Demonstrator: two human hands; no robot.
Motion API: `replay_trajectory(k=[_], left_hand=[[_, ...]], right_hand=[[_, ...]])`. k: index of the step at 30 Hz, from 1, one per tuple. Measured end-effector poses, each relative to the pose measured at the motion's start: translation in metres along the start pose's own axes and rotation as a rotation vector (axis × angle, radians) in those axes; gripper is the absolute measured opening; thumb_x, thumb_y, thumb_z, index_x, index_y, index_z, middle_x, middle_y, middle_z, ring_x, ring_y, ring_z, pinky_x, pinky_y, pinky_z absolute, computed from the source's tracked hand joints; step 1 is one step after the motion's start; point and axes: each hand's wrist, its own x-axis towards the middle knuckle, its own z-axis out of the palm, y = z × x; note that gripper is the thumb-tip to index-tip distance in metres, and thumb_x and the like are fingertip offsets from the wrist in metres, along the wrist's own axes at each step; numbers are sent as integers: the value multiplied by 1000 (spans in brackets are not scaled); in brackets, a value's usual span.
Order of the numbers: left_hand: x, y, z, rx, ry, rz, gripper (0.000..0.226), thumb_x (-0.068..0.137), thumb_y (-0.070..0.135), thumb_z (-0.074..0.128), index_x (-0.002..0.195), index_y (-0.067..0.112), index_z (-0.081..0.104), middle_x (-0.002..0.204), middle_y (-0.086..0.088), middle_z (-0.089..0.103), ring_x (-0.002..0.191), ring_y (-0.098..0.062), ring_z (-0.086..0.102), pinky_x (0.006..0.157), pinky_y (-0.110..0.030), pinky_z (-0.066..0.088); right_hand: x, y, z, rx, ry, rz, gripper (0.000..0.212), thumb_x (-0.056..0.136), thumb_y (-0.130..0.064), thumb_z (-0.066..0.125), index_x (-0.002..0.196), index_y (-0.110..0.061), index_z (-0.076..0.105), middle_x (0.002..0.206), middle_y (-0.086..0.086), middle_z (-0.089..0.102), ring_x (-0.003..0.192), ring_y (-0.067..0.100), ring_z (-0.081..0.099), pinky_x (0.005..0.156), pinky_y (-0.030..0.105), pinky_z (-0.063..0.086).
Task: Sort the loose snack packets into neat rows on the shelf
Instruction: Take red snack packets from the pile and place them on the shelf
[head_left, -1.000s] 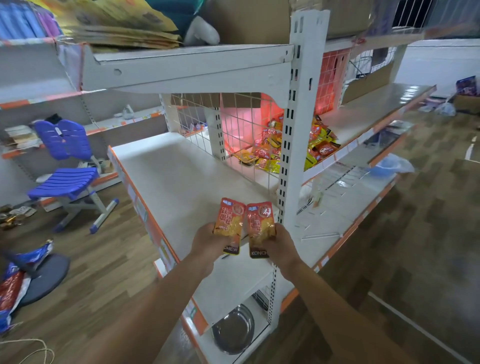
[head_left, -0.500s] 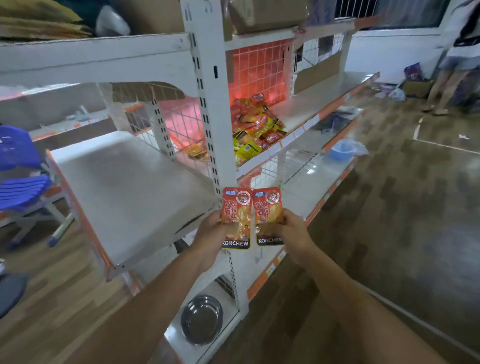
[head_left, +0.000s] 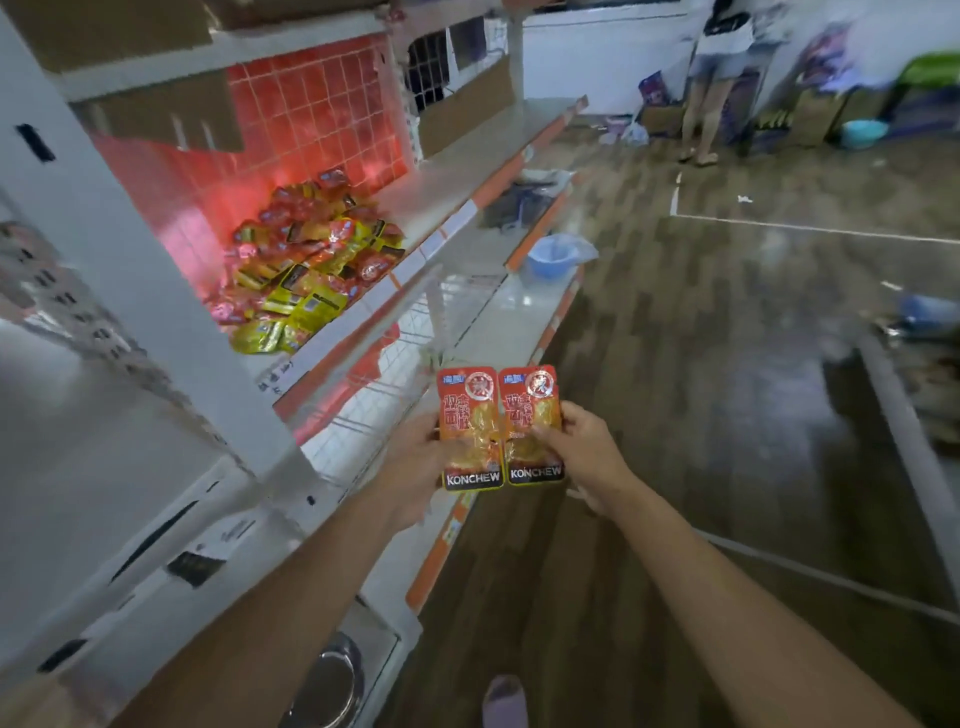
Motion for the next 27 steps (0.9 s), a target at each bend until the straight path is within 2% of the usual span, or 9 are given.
replay_trajectory(k=[5, 9, 11, 14, 17, 19, 25, 27], left_hand=[[73, 17, 42, 73, -100, -13, 28, 86, 2, 63, 113, 9, 62, 104, -7, 72, 95, -25, 70, 90, -44, 54], [145, 44, 74, 132, -160, -5, 23, 88, 4, 63, 110, 9, 63, 102, -6, 73, 80, -13, 72, 61, -21, 56], [180, 57, 88, 150, -184, 4, 20, 89, 5, 62, 108, 8, 64, 101, -7, 72, 76, -10, 72, 55, -16, 53], [229, 75, 105, 174, -207, 30, 16, 92, 8, 59, 106, 8, 65, 96, -4, 73, 77, -11, 72, 60, -18, 55], [277, 86, 124, 198, -215, 34, 16, 92, 13, 59, 106, 11, 66, 98, -1, 73, 88, -15, 71, 78, -28, 57], [304, 91, 137, 207, -216, 28, 10, 92, 14, 60, 100, 16, 66, 98, 0, 73, 91, -16, 70, 85, -33, 55], [402, 110, 178, 213, -215, 24, 9, 90, 13, 63, 99, 16, 65, 104, -4, 72, 94, -19, 69, 90, -38, 54], [438, 118, 194, 207, -206, 21, 12, 89, 11, 64, 100, 14, 66, 103, -5, 72, 92, -19, 70, 86, -36, 55]], right_hand=[[52, -5, -47, 12, 91, 9, 12, 92, -11, 60, 100, -21, 62, 105, 4, 71, 101, 23, 66, 95, 50, 51], [108, -21, -80, 17, 169, 25, 11, 92, -13, 60, 97, -22, 60, 103, 2, 71, 100, 22, 67, 94, 48, 51], [139, -28, -97, 17, 206, 36, 11, 93, -12, 59, 98, -22, 60, 103, 2, 71, 100, 20, 67, 95, 46, 51], [182, -35, -119, 38, 263, 48, 11, 94, -12, 58, 100, -21, 60, 101, 0, 71, 97, 17, 67, 94, 42, 52], [221, -39, -140, 50, 315, 72, 10, 94, -14, 57, 101, -20, 60, 103, 0, 70, 98, 17, 67, 92, 40, 52], [247, -39, -154, 46, 343, 83, 9, 94, -14, 57, 101, -19, 60, 102, 2, 70, 98, 19, 67, 92, 41, 52], [341, -46, -206, 64, 358, 86, 10, 95, -14, 55, 99, -21, 61, 105, 3, 71, 99, 21, 67, 91, 42, 52], [377, -49, -226, 77, 342, 75, 13, 95, -11, 54, 99, -20, 62, 104, 4, 71, 99, 22, 67, 90, 42, 52]])
